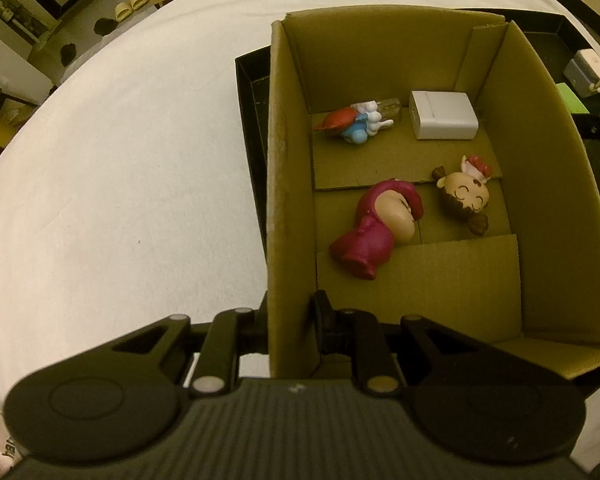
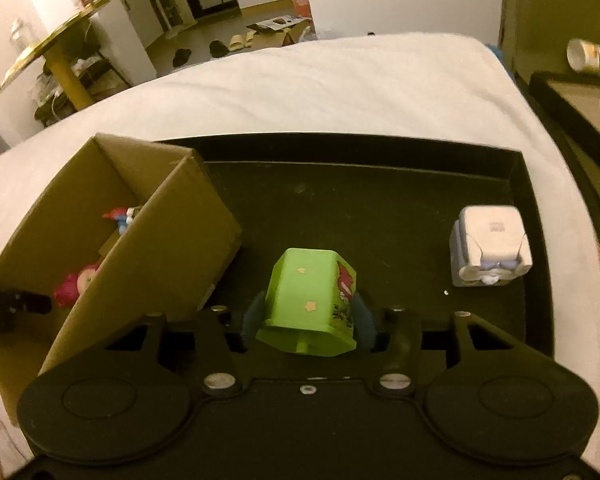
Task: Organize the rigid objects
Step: 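Lift the green cup with the right gripper, then carry the green cup over the box and lower it inside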
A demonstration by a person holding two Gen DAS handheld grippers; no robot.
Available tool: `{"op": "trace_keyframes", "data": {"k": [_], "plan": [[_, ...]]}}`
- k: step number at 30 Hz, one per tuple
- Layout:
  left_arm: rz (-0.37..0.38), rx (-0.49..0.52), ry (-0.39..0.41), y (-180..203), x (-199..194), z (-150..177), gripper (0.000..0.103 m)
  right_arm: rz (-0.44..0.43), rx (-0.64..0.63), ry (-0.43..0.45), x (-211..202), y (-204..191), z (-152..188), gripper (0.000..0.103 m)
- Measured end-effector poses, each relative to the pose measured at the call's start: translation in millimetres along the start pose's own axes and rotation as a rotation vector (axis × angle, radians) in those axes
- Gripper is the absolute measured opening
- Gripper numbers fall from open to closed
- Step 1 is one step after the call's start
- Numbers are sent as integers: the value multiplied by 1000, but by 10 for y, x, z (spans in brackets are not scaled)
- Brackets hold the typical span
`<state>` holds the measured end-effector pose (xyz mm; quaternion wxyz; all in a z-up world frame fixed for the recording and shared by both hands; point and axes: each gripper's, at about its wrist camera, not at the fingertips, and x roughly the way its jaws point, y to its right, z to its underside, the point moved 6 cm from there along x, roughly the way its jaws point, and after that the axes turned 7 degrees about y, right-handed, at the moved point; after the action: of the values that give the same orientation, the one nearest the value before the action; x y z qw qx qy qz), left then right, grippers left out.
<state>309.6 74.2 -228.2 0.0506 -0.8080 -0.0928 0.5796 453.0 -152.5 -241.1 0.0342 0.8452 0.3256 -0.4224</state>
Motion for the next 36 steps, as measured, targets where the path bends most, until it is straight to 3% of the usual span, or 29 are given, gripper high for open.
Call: {"op": "trace_keyframes", "data": {"k": [7, 21, 27, 36], "plan": [[3, 2, 3, -2, 7, 16, 17, -20, 113, -26, 82, 119, 52, 51], [6, 8, 18, -10, -28, 13, 16, -22, -70, 124, -274, -205, -335, 50], [51, 25, 42, 86, -99, 13, 13, -35, -189, 179, -355, -437, -609, 50], [82, 30, 50, 97, -120, 51, 12, -79, -232, 192, -357, -682, -696, 51]]}}
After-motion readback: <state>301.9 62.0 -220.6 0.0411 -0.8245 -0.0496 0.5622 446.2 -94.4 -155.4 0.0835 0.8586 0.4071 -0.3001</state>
